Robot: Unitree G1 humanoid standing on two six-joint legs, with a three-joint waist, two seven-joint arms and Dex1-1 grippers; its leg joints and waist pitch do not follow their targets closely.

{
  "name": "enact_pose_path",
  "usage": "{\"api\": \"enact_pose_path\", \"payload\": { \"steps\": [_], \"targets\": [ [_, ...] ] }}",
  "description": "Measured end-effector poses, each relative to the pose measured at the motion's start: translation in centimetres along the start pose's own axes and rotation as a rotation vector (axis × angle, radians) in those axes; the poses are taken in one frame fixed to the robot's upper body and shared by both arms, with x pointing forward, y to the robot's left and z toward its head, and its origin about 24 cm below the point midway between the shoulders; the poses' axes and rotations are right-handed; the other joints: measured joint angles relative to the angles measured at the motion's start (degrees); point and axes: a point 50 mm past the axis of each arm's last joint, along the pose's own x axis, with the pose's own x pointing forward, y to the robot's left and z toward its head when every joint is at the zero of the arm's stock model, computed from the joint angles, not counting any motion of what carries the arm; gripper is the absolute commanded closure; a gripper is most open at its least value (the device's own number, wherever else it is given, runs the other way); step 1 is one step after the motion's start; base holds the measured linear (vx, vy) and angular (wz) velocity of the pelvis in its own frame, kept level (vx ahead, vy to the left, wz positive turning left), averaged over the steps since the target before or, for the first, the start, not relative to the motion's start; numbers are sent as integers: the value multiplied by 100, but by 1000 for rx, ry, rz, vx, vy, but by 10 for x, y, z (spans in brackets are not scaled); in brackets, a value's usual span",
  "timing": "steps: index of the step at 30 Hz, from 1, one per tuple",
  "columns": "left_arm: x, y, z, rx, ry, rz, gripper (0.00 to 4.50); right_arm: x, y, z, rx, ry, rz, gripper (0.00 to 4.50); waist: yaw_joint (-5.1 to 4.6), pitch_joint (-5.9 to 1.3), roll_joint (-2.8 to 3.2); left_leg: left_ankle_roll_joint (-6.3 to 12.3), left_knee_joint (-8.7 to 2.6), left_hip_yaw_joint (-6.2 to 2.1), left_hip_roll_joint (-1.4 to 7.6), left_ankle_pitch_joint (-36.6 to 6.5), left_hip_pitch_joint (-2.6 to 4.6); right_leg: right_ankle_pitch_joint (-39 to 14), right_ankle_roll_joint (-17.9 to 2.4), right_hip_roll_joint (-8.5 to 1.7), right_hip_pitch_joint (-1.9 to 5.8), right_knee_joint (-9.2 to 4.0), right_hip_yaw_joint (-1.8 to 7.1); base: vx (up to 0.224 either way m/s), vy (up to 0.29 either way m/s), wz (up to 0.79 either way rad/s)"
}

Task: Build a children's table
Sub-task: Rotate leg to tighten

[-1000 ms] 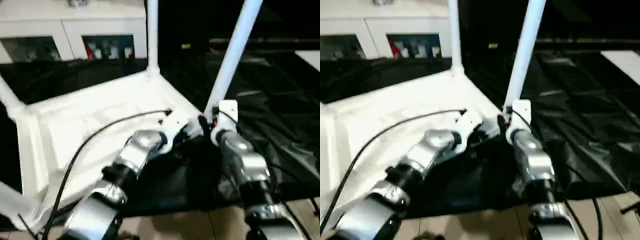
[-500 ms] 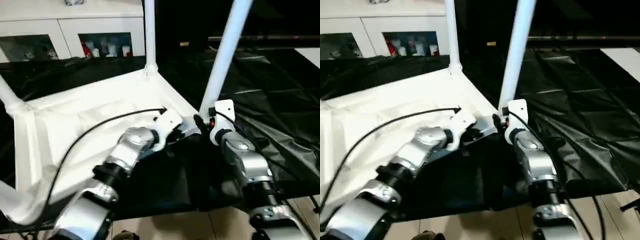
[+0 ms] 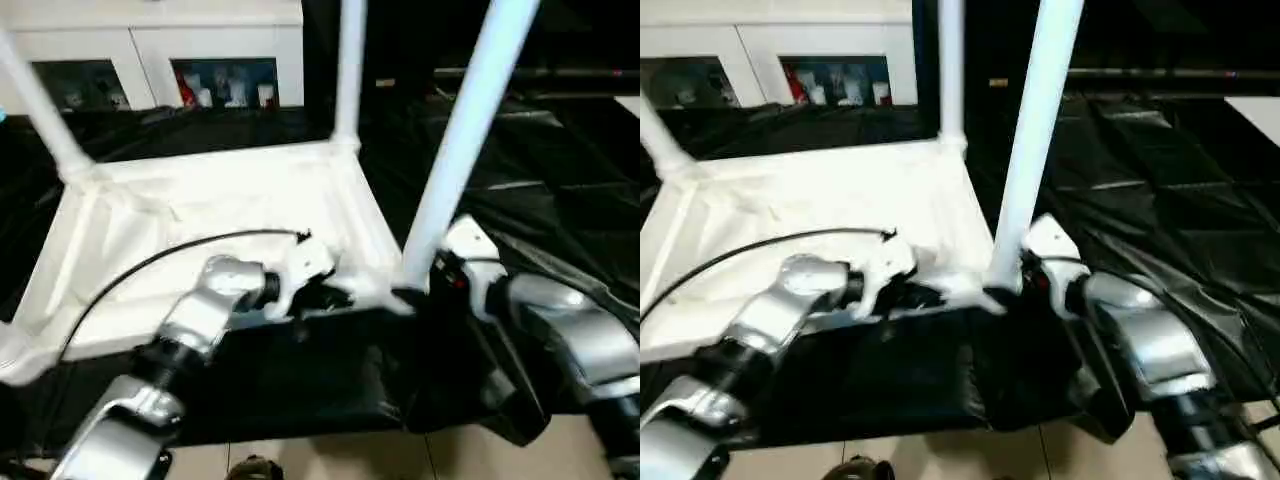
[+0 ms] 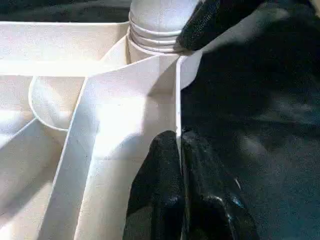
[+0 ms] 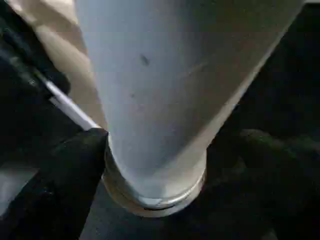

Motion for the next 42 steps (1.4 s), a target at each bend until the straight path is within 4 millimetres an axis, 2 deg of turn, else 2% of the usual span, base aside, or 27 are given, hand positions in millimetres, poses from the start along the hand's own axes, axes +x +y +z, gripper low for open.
{"api": "enact_pose_path", "payload": {
  "steps": [13, 14, 16, 17, 21, 22, 25, 31, 38, 42],
  "targets": [
    [-6, -3, -2, -9, 5, -16, 450, 4, 4, -3, 52, -6, 43, 2, -39, 10, -17, 0, 9, 0, 2, 0, 1, 1, -1, 0, 0, 4, 1, 0, 0, 0],
    [-6, -3, -2, -10, 5, -15, 450, 4, 3, -4, 57, -4, 42, 19, -44, 11, -18, 0, 10, 0, 2, 0, 1, 1, -1, 0, 0, 4, 1, 0, 0, 0],
    [-6, -3, -2, -11, 6, -14, 450, 6, 3, -5, 65, -3, 44, 19, -49, 12, -20, 0, 10, 0, 2, 0, 1, 1, -1, 0, 0, 5, 1, 0, 0, 0],
    [-6, -3, -2, -12, 7, -12, 450, 7, 3, -5, 70, -6, 47, 46, -60, 13, -22, 0, 10, 0, 2, 0, 1, 1, -1, 0, 0, 5, 1, 0, 0, 0],
    [-7, -3, -3, -15, 6, -9, 450, 8, 5, -5, 74, -12, 55, 66, -77, 15, -24, 0, 12, 0, 2, 0, 1, 1, -2, 0, 0, 8, 1, 0, 0, 0],
    [-7, -3, -3, -15, 6, -8, 450, 9, 5, -5, 72, -15, 57, 89, -80, 15, -24, 0, 13, 0, 2, 0, 1, 1, -2, 0, 0, 8, 1, 0, 0, 0],
    [-7, -2, -3, -16, 6, -7, 450, 9, 5, -5, 71, -20, 65, 103, -83, 15, -25, 0, 16, 0, 3, 0, 1, 2, -2, 0, 0, 9, 1, 0, 0, 0],
    [-7, -2, -3, -16, 7, -2, 450, 11, 7, -5, 60, -35, 75, 162, -95, 17, -28, 3, 20, 0, 3, 2, 0, 2, -2, 0, 0, 14, 1, 0, 0, 0],
    [-8, -2, -4, -21, 11, 10, 450, 15, 8, -6, 67, -45, 65, 175, -131, 18, -31, 4, 22, 0, 4, 3, 1, 2, -3, 0, 0, 16, 1, 0, 0, 0],
    [-1, 3, -3, -36, 11, 83, 450, 26, 8, -7, 128, -76, -32, 176, -151, 17, -30, 4, 24, 0, 4, 3, 5, 7, -10, 0, 3, 18, 1, 0, 0, 0]
  ]
}}
